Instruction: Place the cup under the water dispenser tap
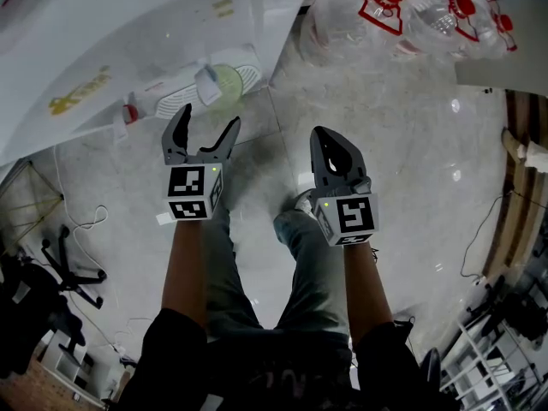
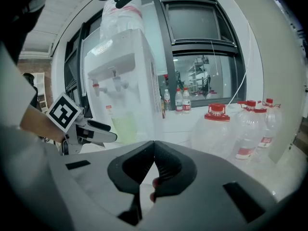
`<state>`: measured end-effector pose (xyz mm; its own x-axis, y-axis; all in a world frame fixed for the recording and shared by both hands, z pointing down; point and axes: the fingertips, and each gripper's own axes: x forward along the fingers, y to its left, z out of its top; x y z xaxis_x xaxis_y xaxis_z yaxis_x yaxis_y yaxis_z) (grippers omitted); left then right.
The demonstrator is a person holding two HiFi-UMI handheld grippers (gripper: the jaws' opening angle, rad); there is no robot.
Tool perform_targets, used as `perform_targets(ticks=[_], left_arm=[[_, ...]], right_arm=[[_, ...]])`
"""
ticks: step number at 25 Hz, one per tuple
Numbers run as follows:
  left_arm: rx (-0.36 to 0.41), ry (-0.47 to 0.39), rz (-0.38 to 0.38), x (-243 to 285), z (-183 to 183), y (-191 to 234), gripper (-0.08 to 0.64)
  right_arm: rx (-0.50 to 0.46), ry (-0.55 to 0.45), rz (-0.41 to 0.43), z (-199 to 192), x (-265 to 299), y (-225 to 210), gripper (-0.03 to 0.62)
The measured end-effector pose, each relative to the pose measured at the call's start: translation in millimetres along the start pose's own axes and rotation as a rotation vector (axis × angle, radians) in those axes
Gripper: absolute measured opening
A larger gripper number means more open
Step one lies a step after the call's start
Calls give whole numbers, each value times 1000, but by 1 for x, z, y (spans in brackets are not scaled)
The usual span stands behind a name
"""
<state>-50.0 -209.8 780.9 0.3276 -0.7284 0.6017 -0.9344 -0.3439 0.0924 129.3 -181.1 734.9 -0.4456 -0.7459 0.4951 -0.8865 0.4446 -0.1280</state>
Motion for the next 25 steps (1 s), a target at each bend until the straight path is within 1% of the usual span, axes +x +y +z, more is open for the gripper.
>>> perform_targets(ticks=[3,6,8,11,15,17,18,25], left_arm=[[-13,1,5,-12,1,-1,404],[-20,-13,10,-28,7,-4,318],[-13,-29,9,-39,14,-7,277],[-15,-45,7,-56,24,-14,234],[-52,-62,16,-79,38,-20,173],[-62,-77,20,-91,47,-24,117],[-63,-82,19,-96,51,-25,100],[-58,-105,6,-122,85,-35,55]], right_arm=[[-5,-9,-3,6,-8,6,14],[10,-20,-10,18,-17,12,14],[12,-29,-13,27,-24,15,14],[2,-40,-21,42,-36,19,14],[0,-65,-36,60,-55,22,14],[0,-75,-44,74,-64,24,14],[1,-82,-48,80,-68,26,14],[8,-106,-66,116,-91,32,14]])
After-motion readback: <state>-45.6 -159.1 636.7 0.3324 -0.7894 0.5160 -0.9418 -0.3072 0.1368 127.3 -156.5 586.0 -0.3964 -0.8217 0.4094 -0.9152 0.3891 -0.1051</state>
